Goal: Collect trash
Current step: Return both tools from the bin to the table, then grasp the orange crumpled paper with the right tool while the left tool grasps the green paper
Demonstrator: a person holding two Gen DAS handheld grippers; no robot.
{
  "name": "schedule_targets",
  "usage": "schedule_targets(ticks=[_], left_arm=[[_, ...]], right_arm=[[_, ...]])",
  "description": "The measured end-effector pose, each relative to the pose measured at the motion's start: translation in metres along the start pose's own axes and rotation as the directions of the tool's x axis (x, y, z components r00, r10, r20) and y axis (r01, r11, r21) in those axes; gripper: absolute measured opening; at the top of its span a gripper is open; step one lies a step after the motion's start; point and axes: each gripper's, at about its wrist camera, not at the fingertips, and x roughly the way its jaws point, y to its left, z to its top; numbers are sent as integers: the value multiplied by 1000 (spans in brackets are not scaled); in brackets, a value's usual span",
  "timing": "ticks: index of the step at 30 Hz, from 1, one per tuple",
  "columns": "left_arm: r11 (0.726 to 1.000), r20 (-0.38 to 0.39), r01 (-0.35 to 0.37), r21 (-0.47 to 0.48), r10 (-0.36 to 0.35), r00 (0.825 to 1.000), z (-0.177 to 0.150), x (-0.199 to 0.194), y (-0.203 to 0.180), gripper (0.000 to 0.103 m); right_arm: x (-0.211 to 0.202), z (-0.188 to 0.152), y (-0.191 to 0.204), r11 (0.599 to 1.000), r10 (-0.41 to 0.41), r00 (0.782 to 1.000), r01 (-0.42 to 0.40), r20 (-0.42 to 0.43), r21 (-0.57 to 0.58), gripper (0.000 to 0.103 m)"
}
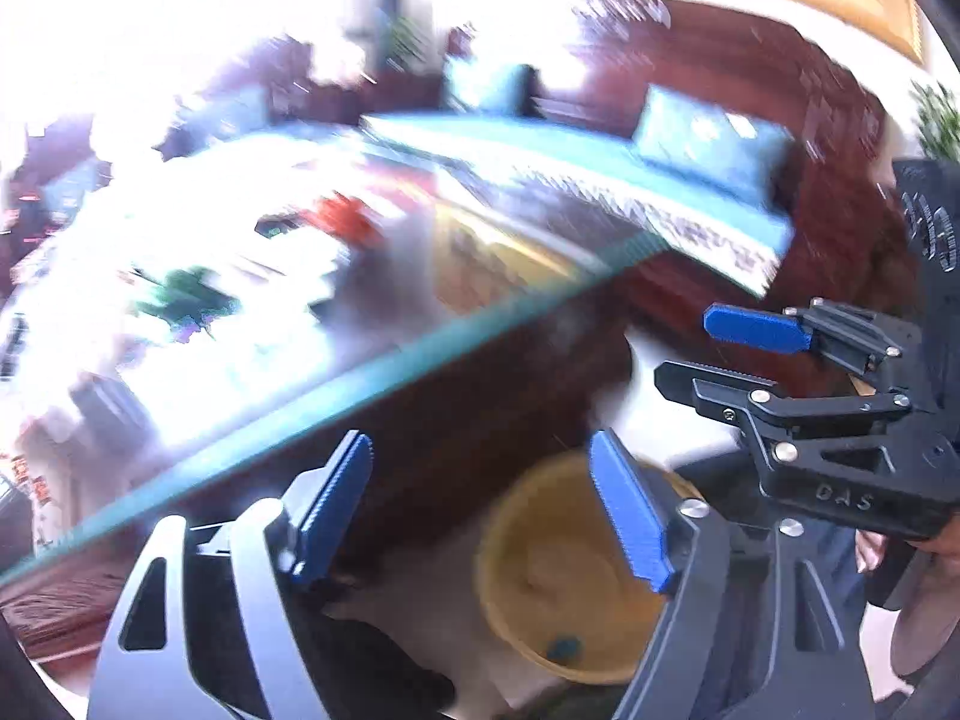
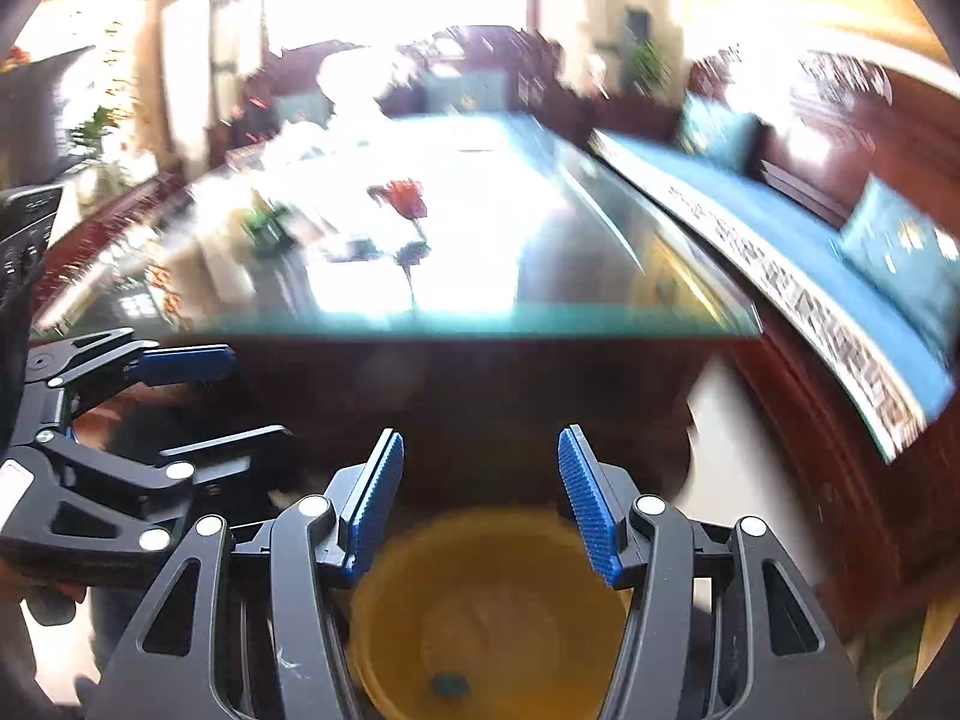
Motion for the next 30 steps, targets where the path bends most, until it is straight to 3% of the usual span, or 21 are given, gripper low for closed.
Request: schedule_targets(ticks=[2, 5, 7, 11, 15, 22, 30], left_arm=[[997, 68, -60, -39, 63, 996, 10, -20, 21, 85], [981, 148, -158, -109, 174, 974, 24, -42, 53, 93], [965, 176, -203, -164, 231, 957, 33, -49, 74, 100], [933, 180, -247, -264, 299, 937, 47, -45, 112, 99], [920, 142, -227, -319, 283, 949, 58, -18, 145, 99], [922, 90, -195, -333, 237, 967, 63, 29, 164, 99], [914, 35, -211, -346, 237, 971, 68, 65, 178, 99]], right_arm=[[3, 22, 8, 1000, 27, 999, -26, 40, -15, 53], [10, 54, 19, 998, 65, 993, -62, 97, -32, 53], [13, 73, 26, 996, 84, 989, -79, 125, -41, 53], [31, 101, 33, 993, 117, 983, -112, 139, -46, 54], [62, 120, 34, 991, 135, 984, -133, 112, -28, 53], [120, 130, 23, 990, 140, 989, -140, 41, -4, 53], [171, 137, 14, 986, 167, 986, -167, -27, 15, 58]])
